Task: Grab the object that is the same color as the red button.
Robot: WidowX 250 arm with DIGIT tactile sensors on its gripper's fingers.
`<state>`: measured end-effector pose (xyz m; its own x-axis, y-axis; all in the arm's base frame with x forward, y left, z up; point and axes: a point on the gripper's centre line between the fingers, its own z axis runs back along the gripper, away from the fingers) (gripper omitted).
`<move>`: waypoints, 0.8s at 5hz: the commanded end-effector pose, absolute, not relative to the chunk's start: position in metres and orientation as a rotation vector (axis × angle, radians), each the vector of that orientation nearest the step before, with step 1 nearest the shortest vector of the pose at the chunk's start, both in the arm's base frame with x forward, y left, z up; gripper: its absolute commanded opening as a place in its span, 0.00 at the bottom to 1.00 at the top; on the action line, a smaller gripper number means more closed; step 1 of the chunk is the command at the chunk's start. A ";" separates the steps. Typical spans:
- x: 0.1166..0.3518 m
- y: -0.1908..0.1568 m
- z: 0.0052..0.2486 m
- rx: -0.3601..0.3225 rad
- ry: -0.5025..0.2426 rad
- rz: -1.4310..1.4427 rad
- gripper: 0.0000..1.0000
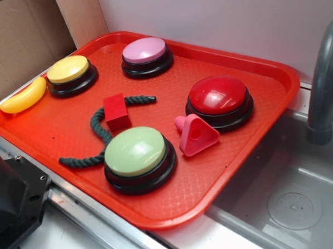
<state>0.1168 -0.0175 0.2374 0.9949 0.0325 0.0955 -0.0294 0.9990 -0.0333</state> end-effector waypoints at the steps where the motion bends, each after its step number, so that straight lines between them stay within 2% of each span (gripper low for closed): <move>1: 0.117 -0.017 0.237 -0.032 -0.096 0.031 1.00; 2: 0.123 -0.015 0.232 -0.061 -0.086 0.080 1.00; 3: 0.131 -0.011 0.223 -0.037 -0.087 0.173 1.00; 4: 0.142 -0.008 0.203 -0.128 -0.090 0.298 1.00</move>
<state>0.1396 -0.0088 0.1973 0.9526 0.3011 0.0429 -0.2937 0.9474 -0.1269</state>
